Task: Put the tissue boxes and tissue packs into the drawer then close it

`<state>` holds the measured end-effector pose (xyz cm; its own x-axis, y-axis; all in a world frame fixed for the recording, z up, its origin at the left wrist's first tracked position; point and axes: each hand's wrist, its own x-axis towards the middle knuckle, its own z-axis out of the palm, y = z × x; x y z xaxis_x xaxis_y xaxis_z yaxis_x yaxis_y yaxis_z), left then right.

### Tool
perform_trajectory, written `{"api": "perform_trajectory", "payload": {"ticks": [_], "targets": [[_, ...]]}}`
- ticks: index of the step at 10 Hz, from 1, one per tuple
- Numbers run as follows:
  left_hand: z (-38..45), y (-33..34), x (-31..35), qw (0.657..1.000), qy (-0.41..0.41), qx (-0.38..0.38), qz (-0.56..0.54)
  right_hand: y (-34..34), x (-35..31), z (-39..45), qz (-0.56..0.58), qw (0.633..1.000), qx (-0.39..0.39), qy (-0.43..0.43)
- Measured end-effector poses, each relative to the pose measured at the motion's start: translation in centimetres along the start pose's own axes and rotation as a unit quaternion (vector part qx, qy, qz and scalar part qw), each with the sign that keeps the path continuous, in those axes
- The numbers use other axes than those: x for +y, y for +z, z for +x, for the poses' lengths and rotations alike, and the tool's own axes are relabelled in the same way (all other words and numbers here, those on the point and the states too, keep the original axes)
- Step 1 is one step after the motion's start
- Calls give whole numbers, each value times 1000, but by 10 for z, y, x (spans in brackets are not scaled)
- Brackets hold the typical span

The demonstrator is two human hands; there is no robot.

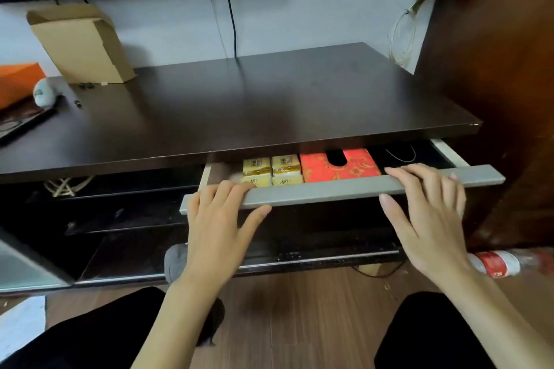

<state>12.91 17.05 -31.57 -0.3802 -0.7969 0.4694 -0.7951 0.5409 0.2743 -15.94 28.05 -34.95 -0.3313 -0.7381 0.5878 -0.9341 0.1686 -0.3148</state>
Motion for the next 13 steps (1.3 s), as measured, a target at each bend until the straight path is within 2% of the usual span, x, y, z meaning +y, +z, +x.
{"api": "perform_trajectory", "payload": {"ticks": [1,2,3,4,6,7,9,10,11,12,13], "targets": [[-3,3,0,997,-22,25,-71,4,-2,0,70,997,11,35],[-39,10,-4,971,-105,148,-155,10,10,-19,151,973,96,142],[-58,29,-1,954,-181,129,-200,25,18,-22,178,950,78,244],[-49,53,12,982,-137,14,-128,46,13,-10,156,952,46,258],[-17,77,9,986,-140,-8,-87,74,17,17,166,951,82,247],[2,87,-2,988,-138,-14,-64,85,25,33,155,956,55,243],[33,103,-24,990,-120,-74,-22,101,35,54,98,973,9,209],[29,100,-31,989,-105,-105,-27,101,36,50,107,973,-2,204],[35,75,-31,977,-111,-174,-60,87,43,45,137,972,-42,187],[38,24,-28,954,-97,-275,-66,57,57,34,201,958,-80,188],[12,-38,-27,966,-74,-246,-17,20,70,-7,260,939,-87,208]]}}
